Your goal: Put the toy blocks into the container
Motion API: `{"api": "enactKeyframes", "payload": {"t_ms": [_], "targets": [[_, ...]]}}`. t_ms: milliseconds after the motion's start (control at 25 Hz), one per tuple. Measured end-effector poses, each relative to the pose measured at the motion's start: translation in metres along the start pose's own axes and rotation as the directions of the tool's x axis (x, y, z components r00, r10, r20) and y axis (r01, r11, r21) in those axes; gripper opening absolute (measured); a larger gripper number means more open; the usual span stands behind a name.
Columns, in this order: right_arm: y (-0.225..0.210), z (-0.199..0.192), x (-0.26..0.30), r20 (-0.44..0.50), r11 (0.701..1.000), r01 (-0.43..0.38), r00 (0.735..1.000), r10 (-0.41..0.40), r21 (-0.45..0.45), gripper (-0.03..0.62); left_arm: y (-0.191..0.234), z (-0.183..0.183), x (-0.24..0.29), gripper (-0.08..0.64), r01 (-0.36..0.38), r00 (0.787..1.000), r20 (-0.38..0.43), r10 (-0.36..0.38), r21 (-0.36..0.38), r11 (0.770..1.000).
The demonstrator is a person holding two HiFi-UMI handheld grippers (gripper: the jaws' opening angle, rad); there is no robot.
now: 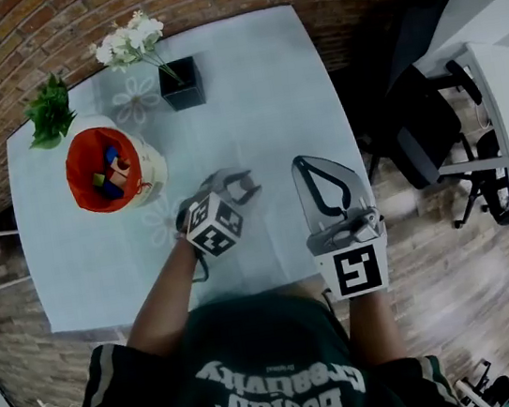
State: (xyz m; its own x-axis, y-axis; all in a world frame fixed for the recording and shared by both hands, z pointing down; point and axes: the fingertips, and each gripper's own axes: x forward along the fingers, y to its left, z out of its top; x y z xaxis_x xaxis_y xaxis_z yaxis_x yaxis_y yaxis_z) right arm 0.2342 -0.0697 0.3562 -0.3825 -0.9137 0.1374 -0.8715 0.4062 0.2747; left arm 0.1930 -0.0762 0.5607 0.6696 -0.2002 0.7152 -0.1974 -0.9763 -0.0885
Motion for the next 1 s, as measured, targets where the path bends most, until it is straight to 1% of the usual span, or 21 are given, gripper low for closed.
{"api": "enactKeyframes", "payload": {"t_ms": [80,120,240,360,440,520,640,720,1000], "targets": [[0.008,0.013,0.007,0.025,1.0,-0.017,1.0,0.017,-0.012,0.008,0.013,0.021,-0.036,0.143,-0.06,0.995,0.082,0.06,-0.006,0.998],[0.013,0.021,0.011,0.039,1.0,-0.026,0.999,0.027,-0.015,0.008,0.02,0.03,-0.056,0.143,-0.095,0.988,0.122,0.095,-0.007,0.995],[0.032,0.047,0.026,0.104,0.998,-0.056,0.993,0.056,-0.001,0.008,0.039,0.053,-0.12,0.143,-0.197,0.955,0.225,0.194,-0.011,0.98],[0.056,0.07,0.041,0.155,0.995,-0.1,0.983,0.102,-0.016,0.008,0.053,0.063,-0.18,0.143,-0.298,0.914,0.282,0.293,-0.024,0.954],[0.073,0.083,0.051,0.171,0.991,-0.133,0.976,0.137,-0.035,0.008,0.058,0.065,-0.215,0.143,-0.35,0.886,0.31,0.345,-0.04,0.936],[0.09,0.096,0.058,0.186,0.985,-0.163,0.967,0.171,-0.06,0.008,0.059,0.061,-0.242,0.143,-0.381,0.87,0.321,0.374,-0.043,0.923],[0.11,0.122,0.066,0.239,0.977,-0.196,0.948,0.211,-0.086,0.008,0.063,0.05,-0.27,0.143,-0.418,0.854,0.318,0.411,-0.048,0.907],[0.122,0.129,0.072,0.244,0.971,-0.215,0.941,0.234,-0.1,0.008,0.065,0.042,-0.28,0.143,-0.427,0.848,0.317,0.425,-0.065,0.902],[0.144,0.134,0.087,0.235,0.965,-0.243,0.936,0.261,-0.102,0.006,0.068,0.028,-0.293,0.143,-0.435,0.844,0.314,0.435,-0.076,0.897]]}}
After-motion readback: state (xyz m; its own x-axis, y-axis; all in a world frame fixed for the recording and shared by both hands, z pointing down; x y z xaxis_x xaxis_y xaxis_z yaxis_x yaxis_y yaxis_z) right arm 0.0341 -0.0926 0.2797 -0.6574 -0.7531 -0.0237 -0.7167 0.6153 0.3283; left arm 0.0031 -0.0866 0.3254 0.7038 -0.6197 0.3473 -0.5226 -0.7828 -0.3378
